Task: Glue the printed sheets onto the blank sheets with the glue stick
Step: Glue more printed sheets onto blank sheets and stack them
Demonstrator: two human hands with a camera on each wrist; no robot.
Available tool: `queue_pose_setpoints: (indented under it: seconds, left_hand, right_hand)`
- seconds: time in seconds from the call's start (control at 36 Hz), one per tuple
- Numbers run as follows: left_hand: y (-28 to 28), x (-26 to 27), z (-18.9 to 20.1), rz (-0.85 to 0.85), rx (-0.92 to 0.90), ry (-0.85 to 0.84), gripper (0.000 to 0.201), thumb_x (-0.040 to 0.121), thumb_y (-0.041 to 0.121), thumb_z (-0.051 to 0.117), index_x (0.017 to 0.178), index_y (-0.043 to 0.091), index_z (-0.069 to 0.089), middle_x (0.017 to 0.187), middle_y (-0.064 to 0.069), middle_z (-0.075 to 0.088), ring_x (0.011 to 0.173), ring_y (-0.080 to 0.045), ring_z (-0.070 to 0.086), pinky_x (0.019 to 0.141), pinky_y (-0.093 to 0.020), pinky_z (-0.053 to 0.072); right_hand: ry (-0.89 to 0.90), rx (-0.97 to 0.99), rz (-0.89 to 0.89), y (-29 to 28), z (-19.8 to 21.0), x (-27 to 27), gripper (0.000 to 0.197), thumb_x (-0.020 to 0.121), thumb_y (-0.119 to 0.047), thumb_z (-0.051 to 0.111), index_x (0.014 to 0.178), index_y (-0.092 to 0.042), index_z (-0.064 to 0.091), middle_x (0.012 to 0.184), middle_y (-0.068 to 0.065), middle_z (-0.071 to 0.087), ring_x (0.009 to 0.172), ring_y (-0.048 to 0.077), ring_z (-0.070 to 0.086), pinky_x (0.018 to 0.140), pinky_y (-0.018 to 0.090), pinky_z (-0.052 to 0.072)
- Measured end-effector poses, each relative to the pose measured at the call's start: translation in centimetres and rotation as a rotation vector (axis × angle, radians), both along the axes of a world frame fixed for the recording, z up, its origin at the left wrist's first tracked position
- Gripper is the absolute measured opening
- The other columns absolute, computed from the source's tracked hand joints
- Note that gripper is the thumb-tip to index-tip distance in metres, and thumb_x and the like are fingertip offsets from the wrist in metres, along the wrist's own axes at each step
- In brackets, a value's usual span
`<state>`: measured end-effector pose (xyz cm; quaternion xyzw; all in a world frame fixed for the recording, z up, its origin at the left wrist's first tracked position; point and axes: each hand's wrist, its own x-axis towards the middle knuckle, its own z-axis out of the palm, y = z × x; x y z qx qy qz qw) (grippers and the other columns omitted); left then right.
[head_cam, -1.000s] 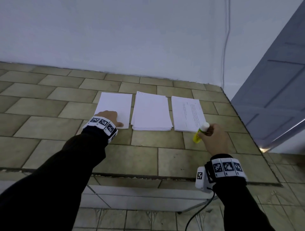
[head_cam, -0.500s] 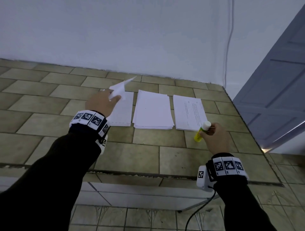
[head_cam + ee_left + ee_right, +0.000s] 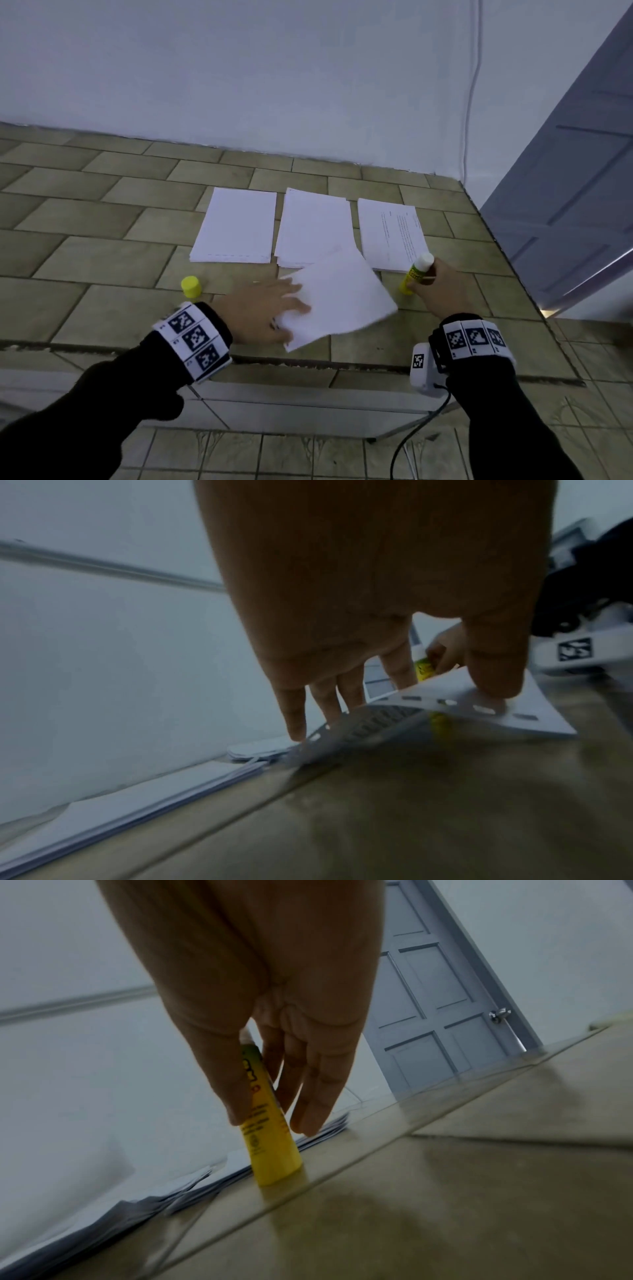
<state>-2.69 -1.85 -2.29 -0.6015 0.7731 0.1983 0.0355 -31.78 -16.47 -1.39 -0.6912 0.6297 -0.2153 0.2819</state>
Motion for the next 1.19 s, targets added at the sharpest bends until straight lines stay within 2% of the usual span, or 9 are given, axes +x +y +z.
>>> queue_pose_setpoints:
  seconds: [0.14,0.25,0.33,0.47,0.64,0.69,0.81,1.0,1.19]
  left_hand:
    - [1.1,0.0,-1.0,-0.062,0.032,-0.039,0.067,0.088,0.038,0.059,0.148,0.041,0.03,0.164,0.003,0.003,0.149,-0.01,-0.013,0.122,-0.039,-0.003]
    - [1.5,0.2,-1.3,-0.054,0.05,-0.026,0.072,0.086,0.031,0.058,0.149,0.045,0.025,0.162,0.007,-0.008,0.139,-0.002,-0.026,0.118,-0.038,-0.013]
    - [1.5,0.5,-1.2,0.013,0.055,0.066,0.073,0.079,0.04,0.05,0.147,0.047,0.026,0.16,0.013,-0.007,0.141,-0.001,-0.024,0.12,-0.036,-0.01]
    - [1.9,1.0,-1.4,0.316,-0.077,0.106,0.1,0.065,0.076,0.011,0.153,0.03,0.02,0.163,0.004,0.011,0.15,-0.012,0.006,0.122,-0.038,0.009]
    - [2.2,-0.9,-2.8,0.429,-0.014,-0.115,0.145,0.038,0.093,-0.032,0.157,0.02,0.008,0.165,0.0,-0.002,0.151,-0.016,-0.007,0.12,-0.045,0.004]
    - [2.3,-1.0,-3.5,0.416,-0.087,-0.149,0.135,0.051,0.09,-0.03,0.156,0.019,0.017,0.164,-0.005,0.006,0.151,-0.02,-0.001,0.12,-0.049,0.009]
    - [2.1,-0.3,-4.6,0.344,-0.24,-0.163,0.097,0.085,0.082,0.008,0.135,0.015,0.057,0.15,-0.012,0.044,0.143,-0.03,0.034,0.108,-0.062,0.034]
    - [1.9,-0.2,-5.6,0.368,-0.254,-0.113,0.113,0.069,0.091,-0.007,0.153,0.023,0.028,0.164,-0.002,0.007,0.151,-0.018,0.001,0.119,-0.057,0.005]
    - [1.7,-0.2,-6.2,0.382,-0.278,-0.094,0.118,0.068,0.093,-0.006,0.155,0.018,0.022,0.164,-0.002,0.005,0.151,-0.017,0.0,0.119,-0.055,-0.002]
  right_hand:
    - [-0.031,0.033,0.085,0.6,0.0,0.3,0.046,0.087,-0.008,0.068,0.129,-0.007,0.05,0.119,0.011,0.06,0.105,0.024,0.059,0.081,0.028,0.042]
    - [-0.014,0.043,0.203,1.4,-0.1,1.1,0.033,0.089,-0.016,0.067,0.118,-0.009,0.054,0.106,0.006,0.057,0.097,0.022,0.058,0.074,0.024,0.044]
    - [-0.006,0.002,0.284,1.9,-0.1,1.8,0.031,0.087,-0.016,0.068,0.116,-0.01,0.058,0.106,0.007,0.052,0.08,0.006,0.05,0.06,0.008,0.039]
    - [-0.084,-0.023,0.359,2.7,-0.4,3.4,0.03,0.084,-0.019,0.071,0.112,-0.015,0.062,0.102,0.004,0.052,0.082,0.008,0.051,0.068,0.015,0.04]
    - [-0.23,-0.08,0.353,3.3,-0.1,6.3,0.038,0.076,-0.017,0.079,0.11,-0.016,0.062,0.097,-0.001,0.058,0.087,0.011,0.055,0.07,0.009,0.041]
    - [-0.264,-0.077,0.356,3.4,0.1,7.6,0.043,0.074,-0.017,0.081,0.111,-0.017,0.06,0.096,-0.001,0.058,0.085,0.012,0.056,0.069,0.013,0.044]
    - [-0.367,-0.02,0.344,3.7,0.2,9.9,0.047,0.07,-0.011,0.082,0.109,-0.021,0.058,0.097,0.005,0.066,0.088,0.021,0.064,0.075,0.027,0.053]
    - [-0.306,-0.025,0.416,4.4,0.0,13.8,0.04,0.071,-0.007,0.08,0.108,-0.011,0.064,0.107,0.009,0.066,0.096,0.025,0.065,0.087,0.039,0.054]
    - [-0.216,-0.072,0.55,5.1,0.1,16.1,0.026,0.08,-0.004,0.072,0.1,-0.006,0.056,0.094,0.013,0.067,0.088,0.026,0.066,0.082,0.042,0.055]
